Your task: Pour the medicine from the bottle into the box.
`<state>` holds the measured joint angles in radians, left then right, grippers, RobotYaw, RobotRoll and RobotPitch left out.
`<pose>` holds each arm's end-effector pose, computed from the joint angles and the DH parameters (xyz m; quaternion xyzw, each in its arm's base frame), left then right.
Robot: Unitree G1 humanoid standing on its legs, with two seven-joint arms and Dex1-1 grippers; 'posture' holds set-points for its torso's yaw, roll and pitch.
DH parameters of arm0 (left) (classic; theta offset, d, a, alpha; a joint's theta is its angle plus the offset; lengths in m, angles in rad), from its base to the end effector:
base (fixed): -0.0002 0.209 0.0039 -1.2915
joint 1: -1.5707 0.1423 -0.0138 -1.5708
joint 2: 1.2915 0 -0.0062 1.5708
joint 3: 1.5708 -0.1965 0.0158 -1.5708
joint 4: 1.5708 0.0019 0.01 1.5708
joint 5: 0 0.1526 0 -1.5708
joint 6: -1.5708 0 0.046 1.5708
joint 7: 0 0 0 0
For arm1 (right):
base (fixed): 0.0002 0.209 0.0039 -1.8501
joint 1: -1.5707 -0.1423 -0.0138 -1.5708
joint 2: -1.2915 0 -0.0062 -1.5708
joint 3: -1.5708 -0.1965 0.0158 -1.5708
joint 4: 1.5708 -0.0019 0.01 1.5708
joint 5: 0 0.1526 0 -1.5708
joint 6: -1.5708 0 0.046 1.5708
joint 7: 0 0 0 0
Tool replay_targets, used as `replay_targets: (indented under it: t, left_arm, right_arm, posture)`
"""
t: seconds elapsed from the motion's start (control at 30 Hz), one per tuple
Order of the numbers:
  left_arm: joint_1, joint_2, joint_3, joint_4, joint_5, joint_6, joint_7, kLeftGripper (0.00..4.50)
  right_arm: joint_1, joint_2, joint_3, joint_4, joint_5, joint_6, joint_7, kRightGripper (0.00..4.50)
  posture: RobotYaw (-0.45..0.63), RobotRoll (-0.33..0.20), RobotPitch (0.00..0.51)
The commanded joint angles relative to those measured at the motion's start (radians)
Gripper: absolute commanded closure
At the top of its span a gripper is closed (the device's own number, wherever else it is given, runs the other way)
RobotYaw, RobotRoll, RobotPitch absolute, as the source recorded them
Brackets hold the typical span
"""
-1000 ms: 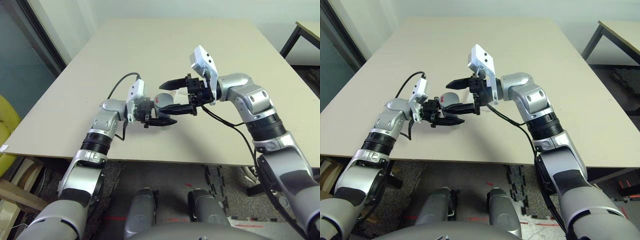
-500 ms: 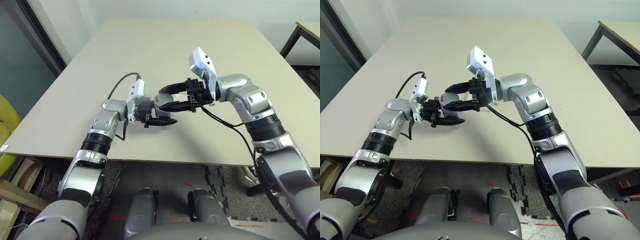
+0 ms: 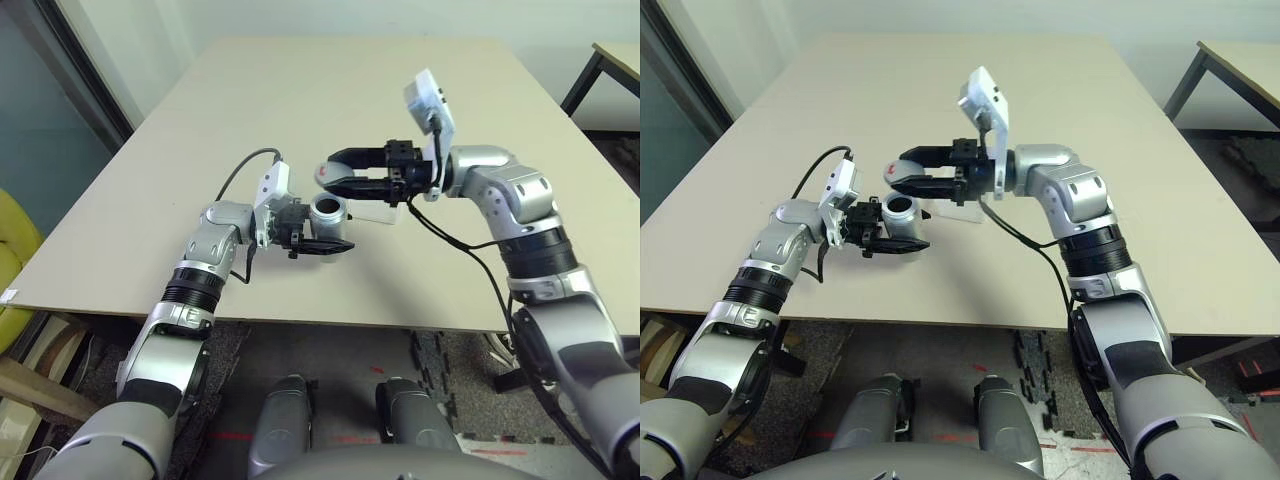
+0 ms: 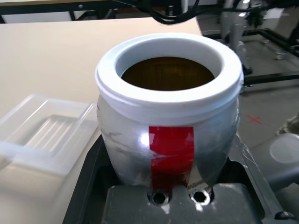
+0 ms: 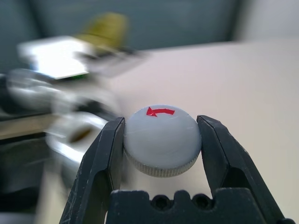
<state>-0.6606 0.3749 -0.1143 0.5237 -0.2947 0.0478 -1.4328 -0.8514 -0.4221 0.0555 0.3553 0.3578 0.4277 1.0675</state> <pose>0.3429 0.1912 0.1163 0.0705 0.0175 -0.6824 0.7274 0.3552 -0.1838 0.2014 -0.0542 0.0029 0.5507 0.8330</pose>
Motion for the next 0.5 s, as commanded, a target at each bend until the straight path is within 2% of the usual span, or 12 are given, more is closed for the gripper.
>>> replay_targets:
  t: [0.03, 0.17, 0.5]
  left_arm:
    - [-0.016, 0.007, 0.022, 0.02, 0.001, -0.027, 0.024, 1.97]
    - [-0.029, -0.001, 0.044, 0.051, 0.001, -0.053, 0.054, 1.97]
    - [-0.066, -0.035, 0.085, 0.133, 0.009, -0.162, 0.155, 1.97]
  right_arm:
    - [0.027, -0.055, -0.049, 0.128, -0.069, -0.108, -0.075, 1.92]
    - [0.08, -0.088, -0.094, 0.26, -0.126, -0.207, -0.198, 1.92]
    - [0.175, -0.052, -0.097, 0.437, -0.229, -0.345, -0.381, 1.92]
  posture:
    - [-0.04, 0.0, 0.052]
    - [-0.05, 0.0, 0.061]
    - [-0.07, 0.0, 0.084]
